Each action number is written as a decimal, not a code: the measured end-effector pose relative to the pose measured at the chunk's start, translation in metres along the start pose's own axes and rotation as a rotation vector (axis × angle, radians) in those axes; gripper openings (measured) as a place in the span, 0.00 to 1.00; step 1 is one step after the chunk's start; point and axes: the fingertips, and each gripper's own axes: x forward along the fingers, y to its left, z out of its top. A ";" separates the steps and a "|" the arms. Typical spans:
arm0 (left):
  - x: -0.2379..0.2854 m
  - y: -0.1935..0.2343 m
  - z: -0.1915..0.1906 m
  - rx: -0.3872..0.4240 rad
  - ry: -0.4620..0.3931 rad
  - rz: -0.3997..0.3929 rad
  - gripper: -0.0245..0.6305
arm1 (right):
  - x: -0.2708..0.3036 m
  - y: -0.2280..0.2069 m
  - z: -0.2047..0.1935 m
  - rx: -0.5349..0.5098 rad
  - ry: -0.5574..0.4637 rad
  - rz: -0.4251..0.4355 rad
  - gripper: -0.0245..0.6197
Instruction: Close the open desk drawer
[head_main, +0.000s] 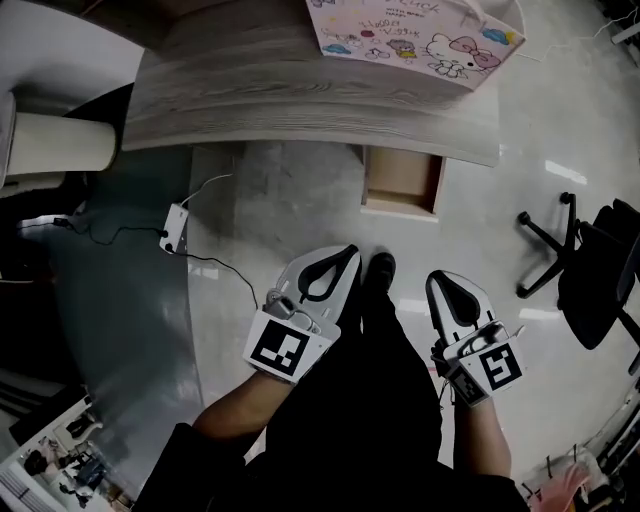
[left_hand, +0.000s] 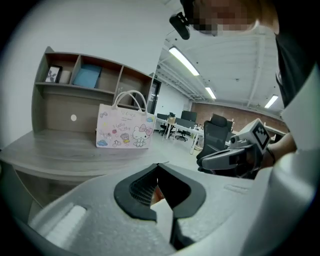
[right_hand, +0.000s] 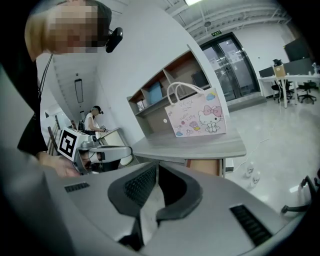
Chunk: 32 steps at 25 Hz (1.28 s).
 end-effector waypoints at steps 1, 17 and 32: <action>0.005 0.002 -0.008 -0.011 0.009 -0.002 0.05 | 0.004 -0.006 -0.008 0.016 0.017 -0.008 0.08; 0.099 0.053 -0.161 -0.084 0.186 -0.052 0.05 | 0.093 -0.097 -0.131 0.133 0.137 -0.052 0.08; 0.137 0.054 -0.233 -0.067 0.245 -0.137 0.05 | 0.144 -0.128 -0.209 0.261 0.163 -0.112 0.13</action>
